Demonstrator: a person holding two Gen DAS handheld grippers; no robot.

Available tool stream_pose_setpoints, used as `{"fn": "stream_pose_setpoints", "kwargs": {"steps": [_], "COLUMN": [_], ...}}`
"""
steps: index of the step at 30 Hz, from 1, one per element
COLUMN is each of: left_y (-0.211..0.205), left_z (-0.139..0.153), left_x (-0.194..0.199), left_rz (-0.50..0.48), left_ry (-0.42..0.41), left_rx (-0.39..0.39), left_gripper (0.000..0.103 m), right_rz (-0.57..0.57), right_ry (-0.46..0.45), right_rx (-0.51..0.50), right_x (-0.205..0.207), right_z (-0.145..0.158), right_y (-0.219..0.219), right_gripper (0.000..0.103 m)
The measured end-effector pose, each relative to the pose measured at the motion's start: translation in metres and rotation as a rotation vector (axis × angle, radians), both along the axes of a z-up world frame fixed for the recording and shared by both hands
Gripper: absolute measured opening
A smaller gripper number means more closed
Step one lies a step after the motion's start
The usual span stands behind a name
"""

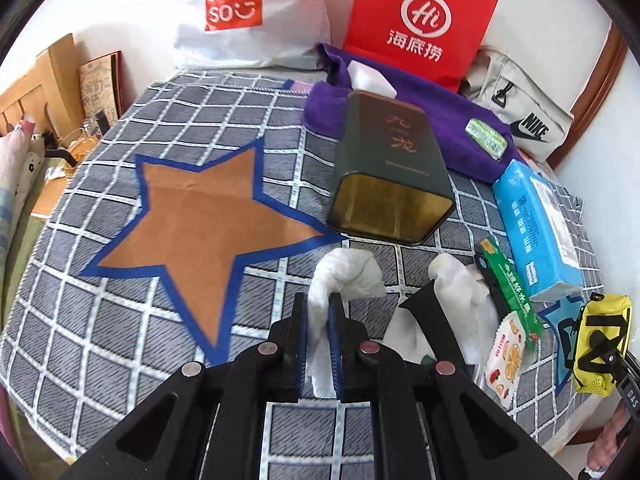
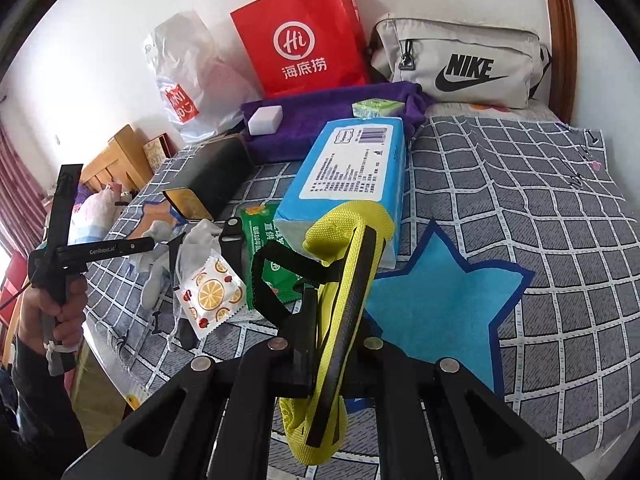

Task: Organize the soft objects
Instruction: 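Carry the white glove and yellow-black cloth over the purple towel with both tools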

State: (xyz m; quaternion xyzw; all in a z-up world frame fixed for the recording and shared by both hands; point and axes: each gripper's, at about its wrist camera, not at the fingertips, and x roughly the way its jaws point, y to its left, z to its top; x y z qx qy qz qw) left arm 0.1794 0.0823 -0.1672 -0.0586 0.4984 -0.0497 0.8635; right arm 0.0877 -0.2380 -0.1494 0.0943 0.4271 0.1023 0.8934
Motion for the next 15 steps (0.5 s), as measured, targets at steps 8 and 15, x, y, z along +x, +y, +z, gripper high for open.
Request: {"fn": "stream_pose_setpoints", "kwargs": {"steps": [8, 15], "left_y": [0.011, 0.02], "left_z": [0.021, 0.045], "left_x": [-0.006, -0.007], "left_rz": [0.043, 0.081], "left_ry": [-0.037, -0.084], "left_rx": [-0.025, -0.068], "left_gripper": [0.01, 0.01], "right_rz": [0.0, 0.02], "right_ry": [-0.024, -0.046], "right_rx": [0.003, 0.002], "right_x": [0.002, 0.01], "right_z": [0.02, 0.041], "right_y": [0.001, 0.004], "right_gripper": [0.008, 0.008]}}
